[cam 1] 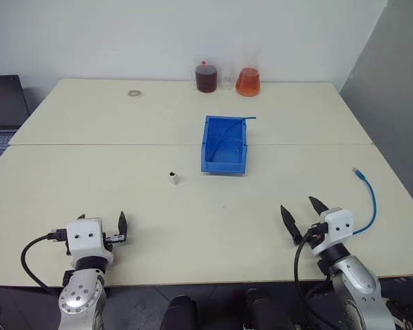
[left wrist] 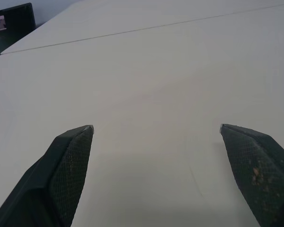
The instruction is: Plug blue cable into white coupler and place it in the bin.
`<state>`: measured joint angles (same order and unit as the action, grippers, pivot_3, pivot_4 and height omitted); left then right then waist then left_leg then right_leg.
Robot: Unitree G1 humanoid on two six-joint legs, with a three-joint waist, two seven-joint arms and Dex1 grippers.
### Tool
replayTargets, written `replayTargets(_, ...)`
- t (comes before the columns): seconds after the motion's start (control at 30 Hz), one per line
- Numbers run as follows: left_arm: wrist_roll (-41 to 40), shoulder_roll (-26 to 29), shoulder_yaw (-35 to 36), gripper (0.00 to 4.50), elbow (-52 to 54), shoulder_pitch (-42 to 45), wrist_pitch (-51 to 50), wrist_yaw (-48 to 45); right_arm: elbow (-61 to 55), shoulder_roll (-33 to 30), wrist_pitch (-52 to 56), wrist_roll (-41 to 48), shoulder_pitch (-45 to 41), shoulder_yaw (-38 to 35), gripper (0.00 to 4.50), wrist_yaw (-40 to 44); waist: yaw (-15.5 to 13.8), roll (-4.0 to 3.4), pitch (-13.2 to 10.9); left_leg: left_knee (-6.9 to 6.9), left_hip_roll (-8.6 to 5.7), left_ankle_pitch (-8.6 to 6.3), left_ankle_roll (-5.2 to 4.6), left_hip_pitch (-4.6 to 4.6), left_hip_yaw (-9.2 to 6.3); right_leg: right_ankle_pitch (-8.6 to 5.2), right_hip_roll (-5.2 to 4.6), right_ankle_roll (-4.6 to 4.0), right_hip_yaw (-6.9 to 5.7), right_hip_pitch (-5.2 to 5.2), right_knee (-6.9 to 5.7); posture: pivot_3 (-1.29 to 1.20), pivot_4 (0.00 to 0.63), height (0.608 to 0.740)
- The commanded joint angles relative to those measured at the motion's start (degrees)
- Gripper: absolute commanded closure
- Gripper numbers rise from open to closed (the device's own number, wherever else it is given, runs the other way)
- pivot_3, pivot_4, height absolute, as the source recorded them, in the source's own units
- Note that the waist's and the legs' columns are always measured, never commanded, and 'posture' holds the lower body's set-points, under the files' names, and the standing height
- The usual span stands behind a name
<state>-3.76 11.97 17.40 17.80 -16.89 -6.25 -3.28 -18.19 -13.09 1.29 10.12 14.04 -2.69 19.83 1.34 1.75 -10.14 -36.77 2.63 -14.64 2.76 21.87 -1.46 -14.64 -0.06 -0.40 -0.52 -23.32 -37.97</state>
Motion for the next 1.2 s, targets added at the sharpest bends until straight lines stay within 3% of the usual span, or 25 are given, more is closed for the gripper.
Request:
replayTargets(0.03,1.2,0.3,0.0,0.00,1.5,-0.2,1.5,0.2,-0.5,-0.2,-2.1,-0.3,-0.4,-0.7,0.05,-0.2,0.0,0.00,0.0,0.00,0.00,0.00,0.00,0.00,0.00,0.00,0.00,0.00,0.00,0.00,0.00,0.00,0.150,0.740)
replayTargets(0.4,2.3,-0.1,-0.2,0.00,3.8,0.0,-3.4,1.9,1.7,-0.9,-3.3,-0.7,-1.1,-0.4,0.05,0.3,0.0,0.00,0.0,0.00,0.00,0.00,0.00,0.00,-0.01,0.00,0.01,-0.01,-0.01,0.00,0.00,0.00,0.150,0.740)
replayTargets(0.8,0.8,-0.1,-0.9,0.00,5.5,-0.7,-2.8,-0.3,-0.6,-2.7,3.4,0.7,-2.2,0.9,0.05,2.1,0.0,0.01,0.0,0.00,0.00,0.00,0.00,0.00,-0.01,0.02,0.01,0.03,-0.01,0.00,0.00,0.00,0.150,0.740)
replayTargets(0.93,-2.0,0.4,-1.6,0.00,7.2,-1.9,-3.1,-4.2,0.3,-2.8,2.2,0.5,-2.0,1.2,0.05,2.7,0.0,0.01,0.0,0.00,-0.01,0.00,0.00,0.00,0.00,0.00,0.01,0.00,0.00,0.00,0.01,0.00,0.150,0.740)
replayTargets(1.03,-9.0,0.7,-1.5,0.00,9.8,-3.7,-2.4,-10.4,1.0,-2.7,0.9,0.1,-1.9,1.1,0.05,3.0,0.1,0.00,0.0,0.00,-0.01,0.00,0.00,0.00,0.01,0.00,0.01,0.00,0.01,0.00,0.01,0.00,0.150,0.740)
replayTargets(1.1,-11.6,2.5,-1.6,0.00,11.3,-4.0,-2.8,-14.2,1.1,-2.5,0.2,0.0,-2.2,0.3,0.05,2.4,0.1,0.01,0.0,0.00,0.00,0.00,0.00,0.01,0.00,-0.06,0.00,-0.10,-0.01,0.00,0.02,0.00,0.150,0.740)
replayTargets(1.2,-12.1,9.5,-4.9,0.00,12.5,0.2,-4.3,-21.7,-0.1,-2.5,0.4,-0.9,-2.6,-1.2,0.05,0.0,-0.1,0.01,0.0,0.00,0.00,0.00,0.00,0.00,-0.02,-0.12,0.01,-0.20,-0.02,0.00,0.00,0.00,0.150,0.740)
